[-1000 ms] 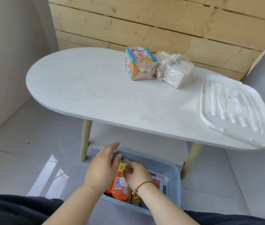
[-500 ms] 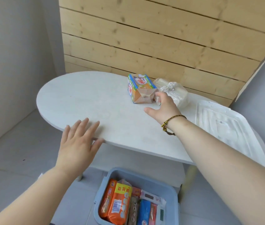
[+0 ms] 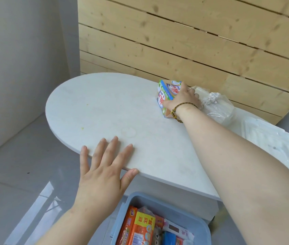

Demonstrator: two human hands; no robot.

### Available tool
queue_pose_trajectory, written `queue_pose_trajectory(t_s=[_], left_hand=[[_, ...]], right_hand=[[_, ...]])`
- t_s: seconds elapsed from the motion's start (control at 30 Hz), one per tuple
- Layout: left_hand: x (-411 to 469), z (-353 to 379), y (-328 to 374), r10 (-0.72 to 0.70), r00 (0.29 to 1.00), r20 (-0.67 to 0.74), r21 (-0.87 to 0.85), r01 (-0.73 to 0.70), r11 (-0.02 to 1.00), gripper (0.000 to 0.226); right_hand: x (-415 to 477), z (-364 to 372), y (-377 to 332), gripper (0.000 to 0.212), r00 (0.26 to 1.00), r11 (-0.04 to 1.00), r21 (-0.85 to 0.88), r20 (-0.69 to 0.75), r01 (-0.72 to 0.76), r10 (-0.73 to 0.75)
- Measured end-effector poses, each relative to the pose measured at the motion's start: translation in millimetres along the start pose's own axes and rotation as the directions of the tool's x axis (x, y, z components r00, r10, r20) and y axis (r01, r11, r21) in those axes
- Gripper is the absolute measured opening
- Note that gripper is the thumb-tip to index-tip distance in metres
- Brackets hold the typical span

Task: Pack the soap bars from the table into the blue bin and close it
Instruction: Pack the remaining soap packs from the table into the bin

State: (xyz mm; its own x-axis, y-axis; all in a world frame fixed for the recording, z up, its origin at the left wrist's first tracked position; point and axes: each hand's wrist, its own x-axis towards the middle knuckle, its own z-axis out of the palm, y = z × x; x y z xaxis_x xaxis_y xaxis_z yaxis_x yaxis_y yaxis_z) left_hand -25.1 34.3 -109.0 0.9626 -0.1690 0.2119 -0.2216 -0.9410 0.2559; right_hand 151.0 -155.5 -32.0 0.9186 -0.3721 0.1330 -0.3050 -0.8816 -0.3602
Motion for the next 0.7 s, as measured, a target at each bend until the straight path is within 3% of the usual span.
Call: queue_pose_trajectory(t_s=[0.2, 0.33, 0.47, 0.6, 0.7], left_hand=[[-1.0, -1.4, 0.0, -0.008, 0.999, 0.036, -0.014, 0.009, 1.0, 0.073], [-1.8, 3.7, -0.6, -0.018, 0.999, -0.03, -0.043, 0.017, 0.999, 0.099], [0.2, 0.5, 1.1, -0.041, 0.999, 0.013, -0.068, 0.042, 0.997, 0.115], [-15.4, -8.9, 17.2, -0.073, 0.997, -0.015, -0.249, 0.067, 0.966, 0.068], [-35.8, -10.6, 36.5, 0.013, 0.996, -0.09, -0.354, -0.044, 0.934, 0.056]], right_hand=[[-17.8, -4.9, 1.9, 0.089, 0.998, 0.999, -0.043, 0.059, 0.02, -0.017], [-64.0, -14.4, 12.2, 0.087, 0.999, 1.0, 0.01, 0.039, 0.029, -0.03], [-116.2, -28.1, 28.4, 0.082, 0.997, 0.998, 0.034, 0.053, 0.047, -0.049], [-162.7, -45.6, 48.8, 0.076, 0.993, 0.991, 0.105, 0.075, 0.078, -0.086], [-198.7, -57.4, 68.2, 0.075, 0.991, 0.978, 0.17, 0.042, 0.119, -0.128]])
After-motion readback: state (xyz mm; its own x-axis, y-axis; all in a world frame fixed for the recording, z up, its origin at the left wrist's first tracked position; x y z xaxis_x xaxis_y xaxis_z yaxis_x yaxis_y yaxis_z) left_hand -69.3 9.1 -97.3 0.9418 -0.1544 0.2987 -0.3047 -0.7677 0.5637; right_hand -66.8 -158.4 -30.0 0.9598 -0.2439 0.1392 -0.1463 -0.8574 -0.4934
